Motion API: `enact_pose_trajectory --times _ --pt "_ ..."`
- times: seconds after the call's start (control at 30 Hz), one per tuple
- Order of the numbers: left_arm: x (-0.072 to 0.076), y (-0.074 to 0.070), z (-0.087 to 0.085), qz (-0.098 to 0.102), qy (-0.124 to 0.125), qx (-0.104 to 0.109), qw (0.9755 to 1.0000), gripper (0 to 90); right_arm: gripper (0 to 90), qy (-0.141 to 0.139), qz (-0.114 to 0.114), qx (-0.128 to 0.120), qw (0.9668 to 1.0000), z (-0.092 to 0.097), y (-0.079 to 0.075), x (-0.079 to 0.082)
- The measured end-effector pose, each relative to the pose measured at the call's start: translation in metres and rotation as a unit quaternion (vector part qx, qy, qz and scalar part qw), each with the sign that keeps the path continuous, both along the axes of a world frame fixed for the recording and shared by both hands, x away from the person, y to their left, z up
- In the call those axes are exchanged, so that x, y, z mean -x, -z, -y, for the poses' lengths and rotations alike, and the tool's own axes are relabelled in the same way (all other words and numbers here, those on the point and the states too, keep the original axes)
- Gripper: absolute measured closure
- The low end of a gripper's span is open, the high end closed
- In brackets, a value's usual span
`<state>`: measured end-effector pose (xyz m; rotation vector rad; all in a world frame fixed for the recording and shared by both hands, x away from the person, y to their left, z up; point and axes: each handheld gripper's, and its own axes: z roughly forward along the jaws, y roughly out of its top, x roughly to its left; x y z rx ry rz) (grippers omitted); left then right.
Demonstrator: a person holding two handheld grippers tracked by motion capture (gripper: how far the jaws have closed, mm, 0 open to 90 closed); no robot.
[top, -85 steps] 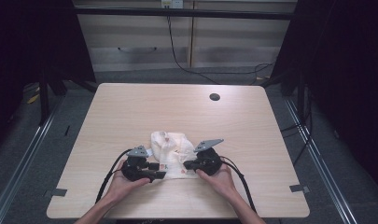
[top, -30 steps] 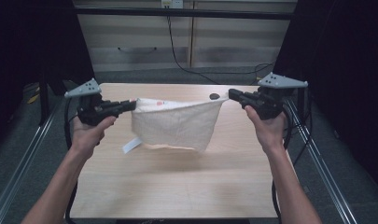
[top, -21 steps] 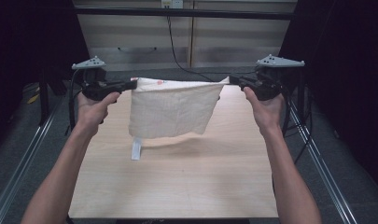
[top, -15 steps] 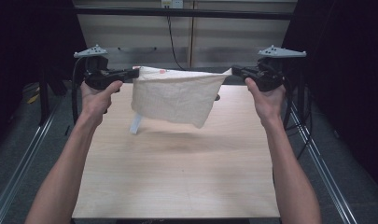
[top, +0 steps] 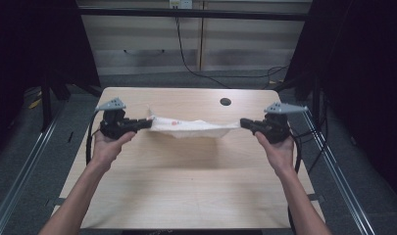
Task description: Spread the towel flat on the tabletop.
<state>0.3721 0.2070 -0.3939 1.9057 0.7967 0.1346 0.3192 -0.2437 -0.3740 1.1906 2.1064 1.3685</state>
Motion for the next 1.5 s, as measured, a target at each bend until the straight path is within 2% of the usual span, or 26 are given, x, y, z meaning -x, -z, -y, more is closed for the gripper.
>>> enact_pose_trajectory --times 0.07,0.13,0.2,0.27,0.33,0.43,0.5,0.6,0.7,0.77,0.93,1.0,1.07,1.17,1.3,1.33,1.5 --pt "0.008 0.013 -0.002 -0.003 0.005 -0.009 0.9999 88.4 89.0 -0.006 -0.015 0.007 0.9998 -0.001 0.017 0.008" --pt "0.017 0.022 -0.003 -0.007 0.012 -0.007 0.9999 88.4 89.0 -0.013 -0.025 0.016 0.9995 -0.003 0.03 0.015" --pt "0.026 0.029 -0.003 -0.013 0.02 -0.014 0.9996 88.4 89.0 -0.016 -0.033 0.013 0.9992 -0.003 0.039 0.021" --pt "0.035 0.035 -0.006 -0.018 0.026 -0.017 0.9994 88.3 89.0 -0.019 -0.039 0.011 0.999 -0.003 0.046 0.026" --pt "0.043 0.043 -0.009 -0.027 0.031 -0.019 0.999 88.3 89.0 -0.028 -0.044 0.019 0.9984 -0.006 0.051 0.035" --pt "0.054 0.057 -0.012 -0.034 0.033 -0.036 0.9982 88.2 88.9 -0.04 -0.051 0.026 0.9976 -0.012 0.059 0.048" --pt "0.059 0.068 -0.012 -0.046 0.033 -0.052 0.997 88.2 88.9 -0.045 -0.056 0.022 0.9972 -0.014 0.065 0.057" --pt "0.068 0.079 -0.012 -0.053 0.038 -0.058 0.9962 88.1 88.8 -0.054 -0.061 0.031 0.9962 -0.016 0.075 0.069" --pt "0.077 0.084 -0.012 -0.054 0.046 -0.064 0.9954 88.1 88.8 -0.061 -0.065 0.037 0.9953 -0.015 0.081 0.076" --pt "0.081 0.087 -0.012 -0.058 0.049 -0.07 0.9947 88.0 88.8 -0.062 -0.071 0.03 0.9951 -0.015 0.084 0.077" --pt "0.086 0.091 -0.014 -0.061 0.052 -0.072 0.9942 87.4 88.4 -0.078 -0.097 0.047 0.9912 -0.024 0.1 0.086" --pt "0.087 0.094 -0.016 -0.065 0.05 -0.074 0.9939 86.5 87.9 -0.081 -0.1 0.05 0.9904 -0.025 0.102 0.089" --pt "0.088 0.094 -0.018 -0.06 0.041 -0.082 0.994 84.8 86.5 -0.083 -0.103 0.047 0.9901 -0.023 0.104 0.091" --pt "0.089 0.093 -0.021 -0.055 0.039 -0.077 0.9948 82.2 80.7 -0.082 -0.108 0.045 0.9897 -0.021 0.106 0.093" --pt "0.088 0.091 -0.028 -0.057 0.022 -0.061 0.9963 74.1 76.2 -0.078 -0.107 0.042 0.9903 -0.015 0.104 0.095" --pt "0.087 0.09 -0.03 -0.056 0.019 -0.063 0.9962 70.9 74.5 -0.074 -0.104 0.039 0.9911 -0.013 0.103 0.094" --pt "0.082 0.085 -0.031 -0.05 0.002 -0.054 0.9973 68.8 72.8 -0.062 -0.087 0.029 0.9938 -0.01 0.096 0.077"
